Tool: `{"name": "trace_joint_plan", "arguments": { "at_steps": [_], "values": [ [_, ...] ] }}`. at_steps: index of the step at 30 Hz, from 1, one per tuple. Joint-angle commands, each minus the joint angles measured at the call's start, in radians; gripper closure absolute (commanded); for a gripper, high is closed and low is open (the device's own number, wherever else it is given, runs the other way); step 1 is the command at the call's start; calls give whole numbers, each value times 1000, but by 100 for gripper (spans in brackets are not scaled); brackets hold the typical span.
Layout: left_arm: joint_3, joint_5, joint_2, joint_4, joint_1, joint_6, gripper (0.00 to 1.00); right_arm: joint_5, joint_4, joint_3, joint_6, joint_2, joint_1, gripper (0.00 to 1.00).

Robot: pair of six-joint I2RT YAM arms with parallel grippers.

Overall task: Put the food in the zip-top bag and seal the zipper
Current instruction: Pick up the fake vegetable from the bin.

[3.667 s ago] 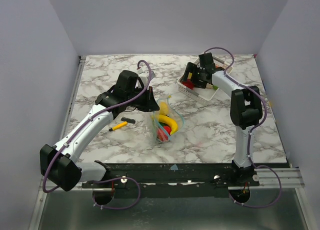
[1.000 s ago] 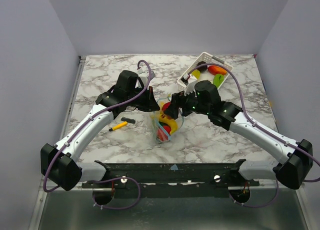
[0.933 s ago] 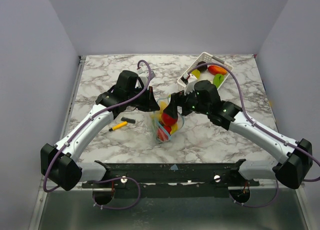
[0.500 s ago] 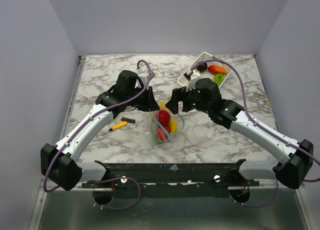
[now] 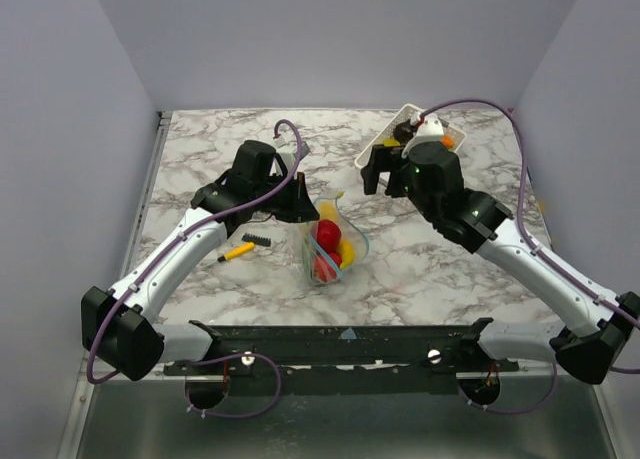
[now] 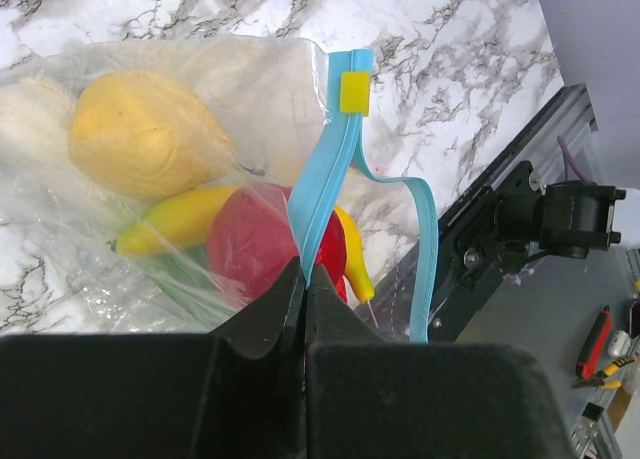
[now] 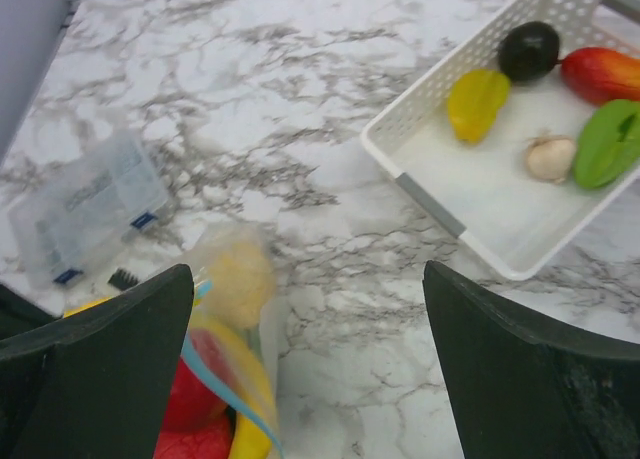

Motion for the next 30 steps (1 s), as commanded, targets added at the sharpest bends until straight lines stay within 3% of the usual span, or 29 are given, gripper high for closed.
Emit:
{"name": "trace_joint_plan", "arguments": {
  "at_steps": [1, 7, 16, 23, 30],
  "values": [
    [-11, 19, -10, 20, 8, -1, 100, 217, -108, 74, 24, 48, -64, 0],
    [-11, 21, -12, 20, 7, 0, 100, 116, -141, 138, 72, 155, -253, 1],
    [-11, 17, -13, 20, 9, 1, 100, -26, -141, 297, 68, 489, -424, 6],
    [-10, 24, -13, 20, 9, 1, 100, 63, -182, 452, 28, 733, -443, 21],
    [-10, 34, -7, 20, 11, -2, 100, 138, -145, 467, 23, 849, -456, 23]
  ]
}}
